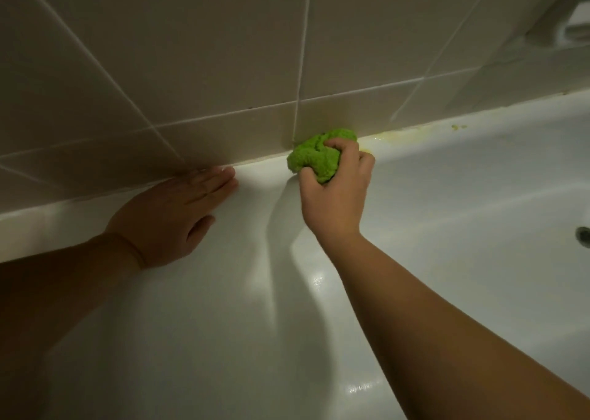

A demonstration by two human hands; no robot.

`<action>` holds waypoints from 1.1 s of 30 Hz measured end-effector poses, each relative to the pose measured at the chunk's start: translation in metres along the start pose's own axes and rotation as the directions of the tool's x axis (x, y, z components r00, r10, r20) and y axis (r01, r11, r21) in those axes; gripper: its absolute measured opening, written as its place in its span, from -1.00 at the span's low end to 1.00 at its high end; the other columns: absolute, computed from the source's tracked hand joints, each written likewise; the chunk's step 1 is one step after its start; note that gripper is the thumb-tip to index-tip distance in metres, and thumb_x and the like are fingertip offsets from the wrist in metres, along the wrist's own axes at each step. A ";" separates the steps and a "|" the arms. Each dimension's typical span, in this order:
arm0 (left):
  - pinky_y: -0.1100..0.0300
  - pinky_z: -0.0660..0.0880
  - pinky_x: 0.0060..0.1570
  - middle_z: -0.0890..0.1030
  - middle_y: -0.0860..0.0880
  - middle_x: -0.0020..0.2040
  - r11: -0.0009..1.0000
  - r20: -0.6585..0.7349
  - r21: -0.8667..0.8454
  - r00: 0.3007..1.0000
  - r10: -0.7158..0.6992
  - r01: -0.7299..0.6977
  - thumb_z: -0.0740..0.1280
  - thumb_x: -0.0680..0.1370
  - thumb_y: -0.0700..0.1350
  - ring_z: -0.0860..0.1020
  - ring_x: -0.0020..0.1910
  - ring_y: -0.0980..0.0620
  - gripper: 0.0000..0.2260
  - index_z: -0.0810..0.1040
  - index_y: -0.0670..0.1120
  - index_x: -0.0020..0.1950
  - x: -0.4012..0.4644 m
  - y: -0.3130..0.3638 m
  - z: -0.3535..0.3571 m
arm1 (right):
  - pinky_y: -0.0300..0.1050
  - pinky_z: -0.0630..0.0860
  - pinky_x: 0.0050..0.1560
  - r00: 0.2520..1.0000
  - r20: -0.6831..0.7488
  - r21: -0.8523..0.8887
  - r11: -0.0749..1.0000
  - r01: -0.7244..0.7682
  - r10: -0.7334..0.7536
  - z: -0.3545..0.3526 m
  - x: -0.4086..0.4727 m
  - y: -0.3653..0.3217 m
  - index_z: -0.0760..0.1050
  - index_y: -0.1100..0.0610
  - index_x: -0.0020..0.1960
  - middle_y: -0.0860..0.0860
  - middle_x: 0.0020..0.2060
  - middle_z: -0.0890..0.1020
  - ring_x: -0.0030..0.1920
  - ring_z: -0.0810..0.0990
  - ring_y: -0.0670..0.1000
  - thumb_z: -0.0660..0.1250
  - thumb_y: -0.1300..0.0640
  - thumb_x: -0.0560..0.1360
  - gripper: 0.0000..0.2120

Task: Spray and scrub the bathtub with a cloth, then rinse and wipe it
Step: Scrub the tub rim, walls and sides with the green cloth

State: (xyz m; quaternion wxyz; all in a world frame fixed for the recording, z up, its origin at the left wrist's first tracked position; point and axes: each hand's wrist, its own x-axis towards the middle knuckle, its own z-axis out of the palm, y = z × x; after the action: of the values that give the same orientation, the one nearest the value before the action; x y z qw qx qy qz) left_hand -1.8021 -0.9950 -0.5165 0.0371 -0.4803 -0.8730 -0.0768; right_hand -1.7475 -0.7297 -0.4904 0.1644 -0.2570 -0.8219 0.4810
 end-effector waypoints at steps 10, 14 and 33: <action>-0.04 0.20 0.58 0.26 -0.11 0.64 0.989 0.021 0.030 0.990 0.142 -0.142 0.18 0.66 -0.11 0.27 0.60 -0.08 -0.49 0.28 -0.17 0.62 0.030 0.000 0.005 | 0.08 0.52 0.21 0.993 -0.070 0.039 0.995 -0.089 0.091 -0.025 0.022 0.012 0.41 -0.05 0.30 -0.01 0.17 0.34 0.18 0.50 0.14 0.43 0.16 0.44 -0.54; -0.04 0.18 0.59 0.25 -0.11 0.64 0.979 0.053 0.055 0.979 0.195 -0.198 0.16 0.66 -0.10 0.26 0.61 -0.10 -0.49 0.27 -0.16 0.63 0.042 0.000 0.006 | -0.15 0.51 0.25 0.998 0.050 0.137 0.990 0.041 -0.048 -0.017 -0.014 0.021 0.45 -0.05 0.28 -0.01 0.23 0.33 0.19 0.51 0.03 0.44 0.23 0.46 -0.55; -0.02 0.14 0.61 0.26 -0.11 0.64 0.935 0.048 0.050 0.936 0.349 -0.351 0.22 0.65 -0.15 0.25 0.61 -0.09 -0.49 0.30 -0.19 0.61 0.087 0.012 0.010 | -0.15 0.48 0.24 0.980 -0.082 0.015 0.983 0.181 -0.179 -0.030 0.038 0.044 0.46 0.10 0.35 0.08 0.19 0.36 0.18 0.48 0.11 0.54 0.12 0.43 -0.46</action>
State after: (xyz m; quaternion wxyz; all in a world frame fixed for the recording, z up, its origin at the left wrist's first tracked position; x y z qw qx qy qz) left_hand -1.8388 -0.9144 -0.5131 0.0473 -0.6280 -0.7760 -0.0343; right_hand -1.7514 -0.6692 -0.5134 0.2428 -0.1990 -0.8292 0.4625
